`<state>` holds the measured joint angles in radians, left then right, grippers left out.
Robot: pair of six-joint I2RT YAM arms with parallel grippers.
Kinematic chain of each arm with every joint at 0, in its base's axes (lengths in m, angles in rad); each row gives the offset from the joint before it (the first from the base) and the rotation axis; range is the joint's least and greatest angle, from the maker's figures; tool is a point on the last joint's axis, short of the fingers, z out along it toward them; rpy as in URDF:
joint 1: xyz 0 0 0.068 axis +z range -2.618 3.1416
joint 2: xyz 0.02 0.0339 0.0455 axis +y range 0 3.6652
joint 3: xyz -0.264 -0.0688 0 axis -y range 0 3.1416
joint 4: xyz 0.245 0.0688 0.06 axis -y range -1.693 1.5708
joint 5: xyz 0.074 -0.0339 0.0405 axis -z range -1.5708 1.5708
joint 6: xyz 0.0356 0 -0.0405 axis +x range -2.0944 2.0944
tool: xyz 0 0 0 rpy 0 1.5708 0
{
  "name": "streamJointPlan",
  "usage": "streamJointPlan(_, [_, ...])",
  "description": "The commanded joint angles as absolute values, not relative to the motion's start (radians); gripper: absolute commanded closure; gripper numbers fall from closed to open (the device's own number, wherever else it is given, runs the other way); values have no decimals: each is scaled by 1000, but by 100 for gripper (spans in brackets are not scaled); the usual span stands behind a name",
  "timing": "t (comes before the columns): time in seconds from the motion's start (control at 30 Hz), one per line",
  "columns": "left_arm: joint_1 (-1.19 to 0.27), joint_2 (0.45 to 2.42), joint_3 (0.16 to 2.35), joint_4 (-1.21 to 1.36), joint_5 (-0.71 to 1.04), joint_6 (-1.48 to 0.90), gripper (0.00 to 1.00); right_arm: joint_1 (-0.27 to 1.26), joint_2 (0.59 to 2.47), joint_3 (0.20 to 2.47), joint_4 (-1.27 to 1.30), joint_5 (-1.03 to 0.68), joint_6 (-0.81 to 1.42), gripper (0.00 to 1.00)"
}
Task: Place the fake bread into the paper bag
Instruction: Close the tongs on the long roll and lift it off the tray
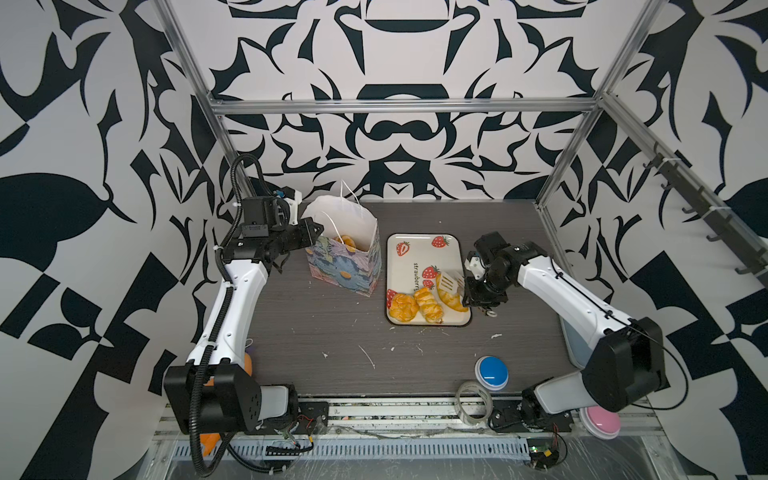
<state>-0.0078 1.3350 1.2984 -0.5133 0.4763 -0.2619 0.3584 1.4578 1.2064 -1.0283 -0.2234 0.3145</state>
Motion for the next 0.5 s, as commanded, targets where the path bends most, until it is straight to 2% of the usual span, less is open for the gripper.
streamJointPlan(0.0, [-12,1333,1281,-514,492,-265,98,350,1423,1272,-991,-230,315,65])
streamJointPlan(0.47, [-12,1333,1279,-513,490,-262,98,341,1451,1375,-881,-317,362,66])
